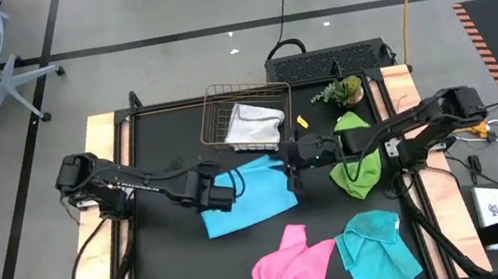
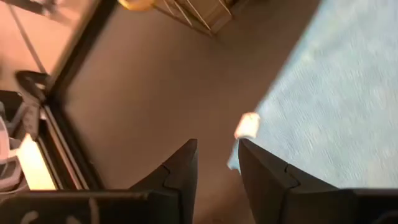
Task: Fold microfiber towels
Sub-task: Adjust the wire basket
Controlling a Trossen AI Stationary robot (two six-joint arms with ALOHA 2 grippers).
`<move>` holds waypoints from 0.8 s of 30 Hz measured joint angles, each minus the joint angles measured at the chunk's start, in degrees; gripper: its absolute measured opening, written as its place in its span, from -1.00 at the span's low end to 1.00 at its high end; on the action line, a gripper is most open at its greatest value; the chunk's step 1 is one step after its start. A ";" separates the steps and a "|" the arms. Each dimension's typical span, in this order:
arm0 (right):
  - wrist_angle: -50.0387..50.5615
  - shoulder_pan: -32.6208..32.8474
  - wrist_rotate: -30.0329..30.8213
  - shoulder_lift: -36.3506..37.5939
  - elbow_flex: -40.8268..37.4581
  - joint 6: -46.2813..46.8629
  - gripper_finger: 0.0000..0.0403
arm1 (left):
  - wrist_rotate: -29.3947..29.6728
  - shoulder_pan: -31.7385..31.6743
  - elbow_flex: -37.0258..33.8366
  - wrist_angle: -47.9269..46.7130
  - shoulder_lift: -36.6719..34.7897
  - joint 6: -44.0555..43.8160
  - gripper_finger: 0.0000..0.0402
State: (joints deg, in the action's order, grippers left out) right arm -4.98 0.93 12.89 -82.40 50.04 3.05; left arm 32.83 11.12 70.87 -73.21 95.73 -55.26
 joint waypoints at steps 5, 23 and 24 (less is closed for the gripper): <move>17.52 -0.19 3.56 0.63 8.08 -2.01 -0.48 | 1.10 -2.35 0.00 0.26 -0.63 2.25 -0.40; 13.84 -7.01 1.87 -1.43 0.40 2.25 -0.99 | 1.78 -6.00 0.00 5.88 -0.93 8.52 -0.40; 13.71 -7.70 1.85 -1.43 0.12 2.03 -0.99 | 1.78 -6.01 0.00 5.93 -0.95 8.52 -0.40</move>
State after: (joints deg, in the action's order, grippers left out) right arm 8.73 -6.77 14.74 -83.83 50.16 5.08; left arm 34.61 5.10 70.87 -67.28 94.78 -46.74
